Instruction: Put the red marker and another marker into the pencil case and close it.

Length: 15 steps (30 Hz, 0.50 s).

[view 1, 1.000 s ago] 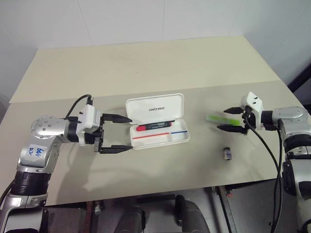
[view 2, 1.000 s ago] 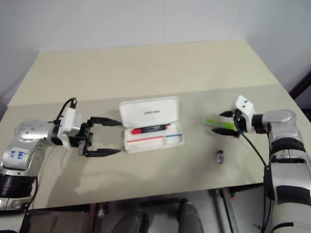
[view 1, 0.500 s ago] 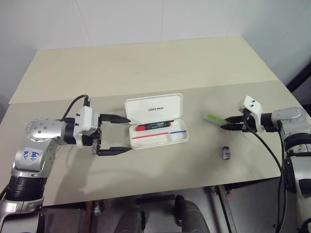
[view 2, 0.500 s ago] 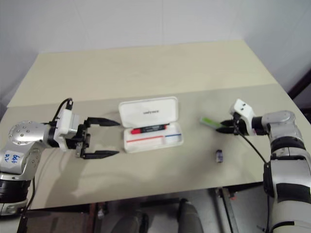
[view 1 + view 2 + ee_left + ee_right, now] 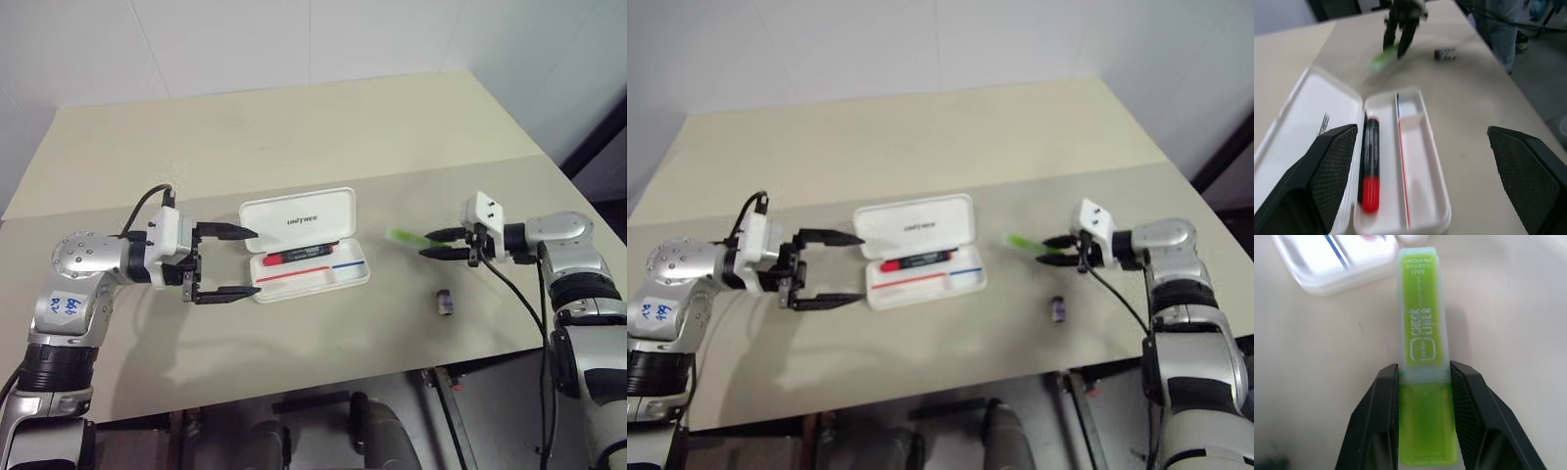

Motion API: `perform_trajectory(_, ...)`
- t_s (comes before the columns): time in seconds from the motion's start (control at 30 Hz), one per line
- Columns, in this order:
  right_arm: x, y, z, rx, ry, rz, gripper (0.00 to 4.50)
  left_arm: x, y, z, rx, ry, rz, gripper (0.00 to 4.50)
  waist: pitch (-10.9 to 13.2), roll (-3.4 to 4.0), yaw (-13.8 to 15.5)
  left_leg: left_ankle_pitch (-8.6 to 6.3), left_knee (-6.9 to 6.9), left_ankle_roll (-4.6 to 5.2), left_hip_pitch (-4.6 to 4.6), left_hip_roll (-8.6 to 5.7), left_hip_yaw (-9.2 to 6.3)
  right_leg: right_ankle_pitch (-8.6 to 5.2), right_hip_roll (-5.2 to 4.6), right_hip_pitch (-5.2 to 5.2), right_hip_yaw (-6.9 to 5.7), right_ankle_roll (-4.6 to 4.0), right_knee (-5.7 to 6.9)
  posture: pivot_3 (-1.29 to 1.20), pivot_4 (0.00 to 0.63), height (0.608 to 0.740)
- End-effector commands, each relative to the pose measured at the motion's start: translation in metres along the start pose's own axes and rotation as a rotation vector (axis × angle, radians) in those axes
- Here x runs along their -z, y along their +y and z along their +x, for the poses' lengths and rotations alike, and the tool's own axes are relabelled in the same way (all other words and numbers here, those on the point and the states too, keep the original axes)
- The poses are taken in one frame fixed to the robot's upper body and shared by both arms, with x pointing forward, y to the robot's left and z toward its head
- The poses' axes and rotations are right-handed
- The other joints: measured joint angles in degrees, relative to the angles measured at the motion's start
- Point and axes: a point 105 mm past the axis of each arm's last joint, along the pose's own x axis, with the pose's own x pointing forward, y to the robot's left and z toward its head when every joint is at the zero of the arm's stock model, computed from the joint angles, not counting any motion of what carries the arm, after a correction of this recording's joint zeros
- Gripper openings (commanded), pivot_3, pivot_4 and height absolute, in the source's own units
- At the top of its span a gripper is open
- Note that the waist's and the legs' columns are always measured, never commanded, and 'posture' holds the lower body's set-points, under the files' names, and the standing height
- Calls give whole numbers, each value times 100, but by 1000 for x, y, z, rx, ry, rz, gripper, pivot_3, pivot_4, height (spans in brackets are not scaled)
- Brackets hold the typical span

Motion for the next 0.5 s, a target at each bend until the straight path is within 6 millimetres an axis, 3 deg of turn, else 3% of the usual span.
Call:
perform_trajectory(0.03,-38,5,9,-72,-108,-103,1085,-1,3,-10,-17,20,37,4500,0,0,15,0,0,0,0,1,0,0,0,-1,0,0,0,0,150,740)
perform_trajectory(0.2,-75,40,47,-231,-177,-192,1085,16,-5,-21,-17,79,12,4500,0,0,51,-1,0,1,-5,2,-4,-1,-1,-10,0,-2,0,0,150,740)
perform_trajectory(0.5,-100,68,99,-307,-154,-209,1085,27,-11,-29,-34,107,-28,4500,0,0,82,-6,9,5,-11,-3,-2,-2,-5,-18,-2,-3,9,0,150,740)
